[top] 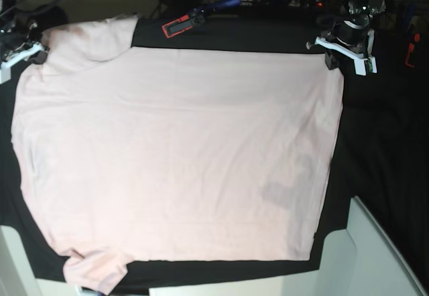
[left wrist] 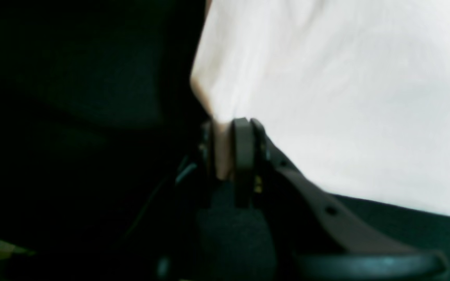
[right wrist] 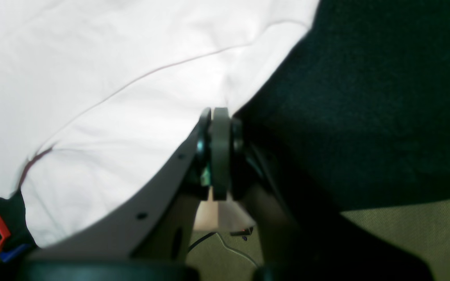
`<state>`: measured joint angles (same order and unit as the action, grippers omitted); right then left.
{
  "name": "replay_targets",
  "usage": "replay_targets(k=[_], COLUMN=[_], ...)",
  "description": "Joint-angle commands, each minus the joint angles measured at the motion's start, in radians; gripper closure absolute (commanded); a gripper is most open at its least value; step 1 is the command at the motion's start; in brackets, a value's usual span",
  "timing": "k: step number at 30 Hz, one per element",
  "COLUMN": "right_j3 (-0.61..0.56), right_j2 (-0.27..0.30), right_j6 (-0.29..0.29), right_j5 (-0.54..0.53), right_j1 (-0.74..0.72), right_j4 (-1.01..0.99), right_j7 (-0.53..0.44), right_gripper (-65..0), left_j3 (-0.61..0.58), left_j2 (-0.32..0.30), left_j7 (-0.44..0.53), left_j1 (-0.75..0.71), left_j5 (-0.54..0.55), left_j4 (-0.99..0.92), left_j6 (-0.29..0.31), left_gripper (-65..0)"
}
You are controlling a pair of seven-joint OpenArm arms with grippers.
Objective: Fold the T-shirt properly
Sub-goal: 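Close both grippers on the shirt edge corners, then lift the gripped edge and fold it over the shirt toward the hem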
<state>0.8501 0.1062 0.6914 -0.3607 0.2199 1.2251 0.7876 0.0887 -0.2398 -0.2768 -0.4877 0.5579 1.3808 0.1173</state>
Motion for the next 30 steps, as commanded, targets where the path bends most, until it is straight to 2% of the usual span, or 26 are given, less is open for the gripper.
replay_targets(k=[1, 4, 6, 13, 20, 24, 28, 30], right_j3=[0.001, 0.001, 0.001, 0.001, 0.001, -0.002, -0.004, -0.004], right_j2=[0.013, 0.013, 0.013, 0.016, 0.016, 0.019, 0.039, 0.057], right_j6=[0.007, 0.007, 0.007, 0.007, 0.007, 0.007, 0.007, 0.007], right_j5=[-0.004, -0.004, -0.004, -0.008, -0.007, -0.007, -0.004, -0.004], right_j1=[0.003, 0.016, 0.016, 0.031, 0.043, 0.043, 0.025, 0.013], right_j4=[0.011, 0.017, 0.020, 0.038, 0.166, 0.218, 0.239, 0.239], right_j7=[-0.004, -0.004, -0.004, -0.012, -0.006, -0.004, -0.003, 0.023], right_gripper=[0.0, 0.0, 0.0, 0.0, 0.0, 0.0, 0.0, 0.0], left_j3=[0.006, 0.003, 0.001, 0.010, 0.012, 0.012, 0.015, 0.033], left_j2=[-0.016, -0.014, -0.013, -0.016, -0.016, -0.016, -0.016, -0.016], left_j7=[0.012, 0.012, 0.012, 0.012, 0.012, 0.012, 0.011, 0.011], left_j1=[-0.004, -0.009, -0.013, -0.038, -0.115, -0.115, -0.102, -0.084], left_j5=[-0.002, -0.005, -0.008, -0.006, -0.006, -0.006, -0.006, -0.006], left_j4=[0.021, 0.052, 0.068, 0.104, 0.285, 0.323, 0.337, 0.345], left_j6=[-0.008, -0.008, -0.008, -0.008, -0.011, -0.012, -0.015, -0.038], left_gripper=[-7.1, -6.2, 0.0, 0.0, 0.0, 0.0, 0.0, 0.0])
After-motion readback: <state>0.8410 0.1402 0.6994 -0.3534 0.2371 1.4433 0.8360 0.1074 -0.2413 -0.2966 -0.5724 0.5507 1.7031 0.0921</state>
